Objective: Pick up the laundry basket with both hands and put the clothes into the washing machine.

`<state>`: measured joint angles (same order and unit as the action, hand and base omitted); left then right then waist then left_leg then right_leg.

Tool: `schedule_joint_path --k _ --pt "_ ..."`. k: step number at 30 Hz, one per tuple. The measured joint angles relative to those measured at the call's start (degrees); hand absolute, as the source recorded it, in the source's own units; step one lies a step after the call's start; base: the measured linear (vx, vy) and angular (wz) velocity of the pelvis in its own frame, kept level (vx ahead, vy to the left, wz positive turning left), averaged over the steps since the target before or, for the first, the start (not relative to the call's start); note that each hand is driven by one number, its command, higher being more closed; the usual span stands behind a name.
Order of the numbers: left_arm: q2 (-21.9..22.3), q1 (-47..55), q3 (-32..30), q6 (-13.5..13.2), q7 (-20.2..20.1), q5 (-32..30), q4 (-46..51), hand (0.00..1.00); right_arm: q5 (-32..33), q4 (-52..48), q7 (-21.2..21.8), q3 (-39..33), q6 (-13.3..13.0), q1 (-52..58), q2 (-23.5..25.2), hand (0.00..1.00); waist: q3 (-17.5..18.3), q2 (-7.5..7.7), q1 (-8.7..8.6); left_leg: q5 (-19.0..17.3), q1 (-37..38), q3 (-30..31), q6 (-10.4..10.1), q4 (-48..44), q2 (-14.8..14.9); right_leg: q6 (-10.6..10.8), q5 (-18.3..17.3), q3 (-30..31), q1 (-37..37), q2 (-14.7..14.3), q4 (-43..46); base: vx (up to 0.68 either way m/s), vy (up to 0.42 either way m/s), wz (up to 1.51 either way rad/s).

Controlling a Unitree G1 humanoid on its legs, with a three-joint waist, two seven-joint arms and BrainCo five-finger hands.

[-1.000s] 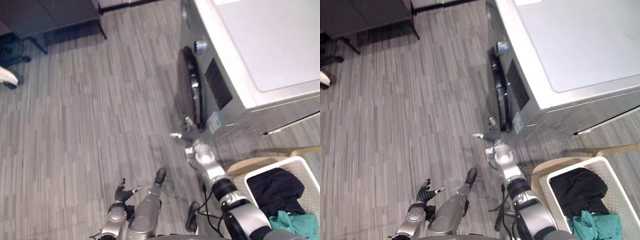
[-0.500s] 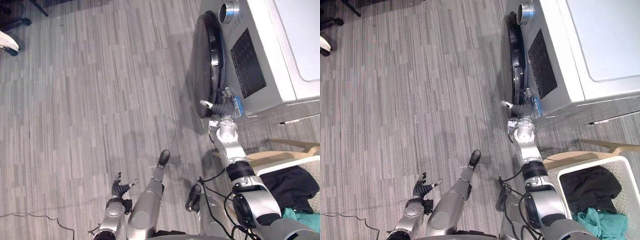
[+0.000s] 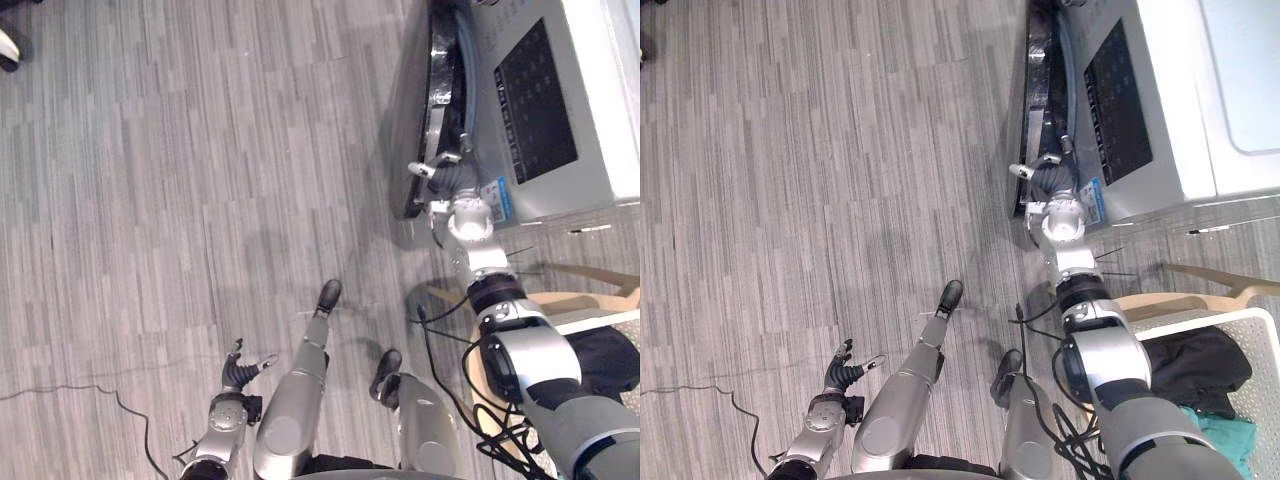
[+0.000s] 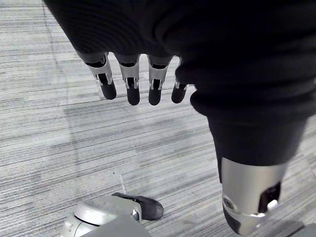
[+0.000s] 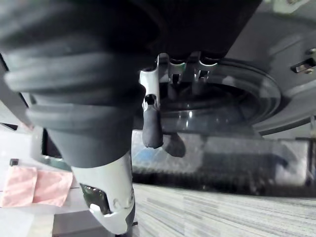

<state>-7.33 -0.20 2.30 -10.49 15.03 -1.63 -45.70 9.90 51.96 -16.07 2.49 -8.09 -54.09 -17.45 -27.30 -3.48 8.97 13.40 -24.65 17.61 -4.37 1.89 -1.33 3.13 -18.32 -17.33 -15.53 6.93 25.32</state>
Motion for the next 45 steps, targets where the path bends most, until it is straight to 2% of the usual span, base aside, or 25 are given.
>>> schedule_joint_path --k 5,7,10,11,12,13,14,15,16,17,18,20,22,23,27,29,30,32,34,37,39,41,45 --pt "0.0 -1.1 0.6 -0.2 0.0 1.1 -2.1 0.00 1.1 1.1 1.3 3.7 -0.5 -2.2 -1.2 0.00 -0.3 -0.46 -0.28 0.8 -1.7 2.1 -0.4 0.1 0.0 -0.1 -0.1 -1.3 -1.2 -0.3 0.3 0.02 -0.062 0.10" --pt "0.0 -1.5 1.3 -1.1 0.0 1.2 -2.1 0.00 1.5 1.1 1.1 5.5 -0.3 -3.7 -1.5 0.00 -0.4 -0.93 -0.14 0.7 -2.6 2.7 -0.5 0.1 0.3 -0.2 -0.2 -1.6 -2.3 -0.8 0.6 -0.06 -0.053 0.00" --pt "-0.1 -2.8 2.4 -1.0 0.1 1.2 -2.3 0.00 2.6 1.1 -0.6 7.0 0.1 -5.1 -0.7 0.00 -0.6 -1.63 0.70 0.2 -3.3 4.4 -1.5 0.1 0.6 -0.5 -0.4 -2.8 -2.9 -1.2 1.4 -0.07 -0.051 0.07" --pt "0.1 -3.2 2.8 -1.1 0.1 1.3 -2.1 0.00 3.6 1.1 -2.4 7.3 1.2 -5.6 0.1 0.00 -0.4 -2.06 1.46 -0.5 -3.3 5.5 -2.5 0.1 0.6 -0.6 -0.6 -3.3 -2.8 -1.6 1.5 -0.05 -0.089 0.15" --pt "0.2 -3.3 2.8 -1.1 0.2 1.3 -2.0 0.00 3.8 1.1 -2.8 7.6 1.5 -6.1 0.6 0.00 -0.4 -2.29 1.52 -1.2 -3.3 5.9 -3.3 0.1 0.7 -0.6 -0.6 -3.9 -2.7 -1.9 1.4 -0.05 -0.129 0.21" --pt "0.1 -3.7 3.4 -1.1 0.3 1.3 -1.8 0.00 4.1 1.1 -3.0 8.1 1.9 -7.1 1.4 0.00 -0.4 -2.70 1.55 -3.5 -3.7 5.8 -5.5 0.4 1.1 -1.1 -0.3 -4.9 -2.6 -2.1 0.6 -0.04 -0.089 0.25" --pt "0.1 -4.4 4.0 -1.1 0.5 1.3 -1.9 0.00 4.1 1.0 -3.0 9.5 2.0 -8.0 1.8 0.00 -0.4 -2.84 1.57 -7.1 -4.4 5.1 -8.6 0.6 1.4 -1.9 0.6 -5.5 -2.5 -1.9 -1.1 -0.04 -0.058 0.41" --pt "0.3 -6.1 4.5 -1.0 0.5 1.3 -2.3 0.00 4.1 0.7 -2.9 10.5 2.0 -9.3 2.1 0.00 -0.4 -2.48 1.64 -6.5 -6.1 3.7 -5.9 -1.6 0.6 -1.9 1.7 -6.6 -2.8 -0.6 -2.7 0.03 -0.023 0.31" --pt "1.1 -7.5 4.8 -1.1 0.6 1.3 -2.0 0.00 4.1 0.2 -2.4 13.8 2.1 -11.4 3.3 0.00 -0.4 -3.48 3.46 -1.5 -6.2 2.6 -1.6 -7.1 -0.5 -1.5 1.6 -6.5 -3.7 -0.5 -1.9 0.03 -0.023 0.20" --pt "1.4 -7.6 4.8 -1.1 0.8 1.3 -1.4 0.00 4.0 0.0 -1.5 15.3 2.1 -12.6 4.1 0.00 -0.3 -4.52 3.66 -2.5 -5.4 1.8 -1.9 -5.5 0.2 -1.4 0.9 -6.6 -3.7 -1.2 -1.0 0.09 -0.068 0.27" --pt "1.5 -8.1 4.9 -1.3 1.2 1.3 0.0 0.00 4.0 -0.9 -0.2 16.9 2.0 -14.9 5.1 0.00 -0.4 -4.98 3.83 -2.0 -4.8 3.0 -2.4 -3.7 0.4 -1.9 0.0 -7.7 -3.9 -0.8 0.0 0.06 -0.108 0.51" --pt "1.8 -9.0 5.1 -2.3 1.6 1.3 2.3 0.00 4.1 -3.1 2.2 20.4 0.6 -20.7 7.0 0.00 -0.4 -5.06 6.33 -0.7 -4.8 4.7 -3.8 -2.2 0.4 -2.4 -1.2 -8.5 -3.4 -0.8 -0.1 0.08 -0.174 0.74" --pt "1.9 -9.0 5.1 -2.2 1.7 1.3 2.6 0.00 4.1 -3.7 2.9 21.3 -0.5 -22.9 7.9 0.00 -0.4 -5.05 7.64 -0.7 -4.6 5.2 -3.9 -2.2 0.1 -2.8 -1.9 -9.1 -2.5 -1.0 -0.5 0.07 -0.135 0.53" --pt "1.9 -8.2 5.1 -2.1 1.7 1.3 2.5 0.00 4.9 -3.9 3.4 22.3 -0.6 -24.3 9.4 0.00 -0.4 -5.02 7.73 -0.6 -4.3 5.5 -3.9 -2.2 0.2 -2.8 -1.9 -8.8 -1.8 -1.4 -0.6 0.05 -0.105 0.37" --pt "1.9 -7.6 7.3 -1.7 1.7 1.3 2.4 0.00 7.5 -3.8 3.9 22.8 -0.6 -24.0 10.1 0.00 -0.5 -4.68 7.59 -0.6 -3.4 4.5 -3.9 -1.8 1.2 -3.0 -1.6 -6.4 -1.5 -2.5 -0.9 -0.02 -0.072 -0.09" --pt "1.9 -8.1 7.3 -1.3 1.7 1.3 2.4 0.00 8.2 -4.1 3.9 22.5 -0.6 -22.4 9.2 0.00 -0.7 -3.56 7.06 -0.1 -2.7 2.1 -3.3 -1.4 2.5 -3.6 -0.6 -4.0 -1.8 -3.4 -1.9 -0.11 -0.011 -0.71" --pt "1.9 -8.7 7.3 -1.1 1.7 1.3 2.3 0.00 8.6 -5.8 3.9 22.5 -0.6 -19.7 8.3 0.00 -0.6 -3.00 6.14 0.6 -2.1 0.9 -2.5 -0.6 3.3 -3.6 0.4 -2.7 -1.7 -4.1 -2.8 -0.13 -0.001 -0.66" --pt "1.7 -9.9 7.3 -1.1 1.7 1.2 2.3 0.00 8.6 -9.7 3.9 22.2 -0.7 -14.8 6.2 0.00 -0.7 -2.03 4.10 1.9 -1.6 -0.8 -2.2 0.5 3.9 -3.5 1.4 -1.4 -1.9 -4.6 -3.7 -0.15 0.017 -0.51" --pt "1.1 -12.8 7.2 -0.8 1.7 1.2 2.3 0.00 8.6 -17.4 4.0 20.8 -1.0 -4.5 3.1 0.00 -0.7 -0.62 0.97 1.9 -1.1 -2.4 -2.2 1.7 5.0 -3.4 2.4 0.5 -3.0 -5.2 -3.5 -0.15 0.047 -0.52" --pt "0.0 -17.4 7.3 -0.4 1.7 1.0 3.0 0.00 7.7 -23.7 5.2 18.5 -1.7 9.3 -0.1 0.00 -0.8 0.76 -1.90 1.9 -0.8 -4.3 -2.2 2.4 5.3 -2.8 2.9 3.1 -4.9 -5.0 -2.3 -0.09 0.064 -0.43" --pt "-1.4 -20.4 7.3 0.1 1.8 1.0 3.8 0.00 7.7 -27.2 7.0 16.6 -1.8 18.1 -0.1 0.00 -0.6 1.34 -2.58 1.8 -0.4 -5.9 -2.2 3.0 5.5 -2.5 3.1 4.9 -6.0 -4.8 -1.4 -0.07 0.045 -0.39" --pt "-2.7 -22.0 7.3 0.3 1.8 0.9 4.7 0.00 7.8 -29.4 8.8 16.5 -1.8 23.0 0.6 0.00 -0.6 1.40 -3.49 1.8 -0.4 -6.9 -2.2 3.0 5.5 -2.3 3.4 5.5 -6.3 -4.8 -1.2 -0.05 0.024 -0.30" --pt "-6.4 -25.6 7.3 0.7 1.7 0.9 5.7 0.00 7.9 -31.0 14.0 17.3 -1.8 33.2 3.5 0.00 -0.3 2.55 -5.03 1.4 0.7 -9.9 -1.6 3.0 5.9 -2.1 4.0 8.1 -6.8 -5.0 -1.0 -0.03 0.003 -0.35"
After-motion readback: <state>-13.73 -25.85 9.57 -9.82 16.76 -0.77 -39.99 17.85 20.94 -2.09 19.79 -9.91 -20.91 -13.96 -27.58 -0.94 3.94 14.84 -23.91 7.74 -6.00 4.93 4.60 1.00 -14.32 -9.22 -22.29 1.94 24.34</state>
